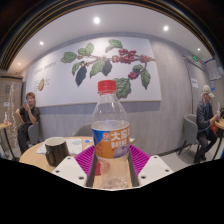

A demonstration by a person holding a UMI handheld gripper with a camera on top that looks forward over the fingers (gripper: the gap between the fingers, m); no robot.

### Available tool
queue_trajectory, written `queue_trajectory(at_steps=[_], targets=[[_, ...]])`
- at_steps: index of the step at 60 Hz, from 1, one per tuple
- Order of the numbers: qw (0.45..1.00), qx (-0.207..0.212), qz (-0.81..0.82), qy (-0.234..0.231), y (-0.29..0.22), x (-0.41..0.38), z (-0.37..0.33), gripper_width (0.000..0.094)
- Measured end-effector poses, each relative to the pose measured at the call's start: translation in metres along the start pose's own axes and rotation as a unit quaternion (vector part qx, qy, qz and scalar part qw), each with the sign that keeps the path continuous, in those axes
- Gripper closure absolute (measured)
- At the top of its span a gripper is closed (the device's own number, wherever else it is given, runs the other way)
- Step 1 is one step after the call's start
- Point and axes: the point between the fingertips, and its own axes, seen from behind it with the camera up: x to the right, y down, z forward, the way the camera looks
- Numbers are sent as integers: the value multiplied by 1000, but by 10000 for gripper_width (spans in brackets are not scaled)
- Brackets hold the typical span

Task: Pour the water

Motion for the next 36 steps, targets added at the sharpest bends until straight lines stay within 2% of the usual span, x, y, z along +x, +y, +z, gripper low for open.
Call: queue_trajectory(at_steps=[10,14,16,23,29,36], targets=[[1000,20,10,18,-7,17,-3,629],[999,24,-17,40,-1,17,3,641],[998,22,-41,34,-2,11,3,642],[981,27,-183,52,-31,18,4,641],[912,35,-403,67,-70,0,20,642],[755,59,-647,92,-102,-38,48,644]])
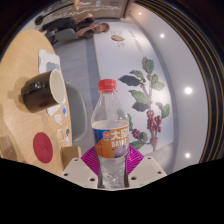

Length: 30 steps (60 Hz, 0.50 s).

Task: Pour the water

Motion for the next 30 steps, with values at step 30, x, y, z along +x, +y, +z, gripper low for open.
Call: queue_trajectory(at_steps=[30], targets=[[888,47,-458,4,-67,44,27,638]])
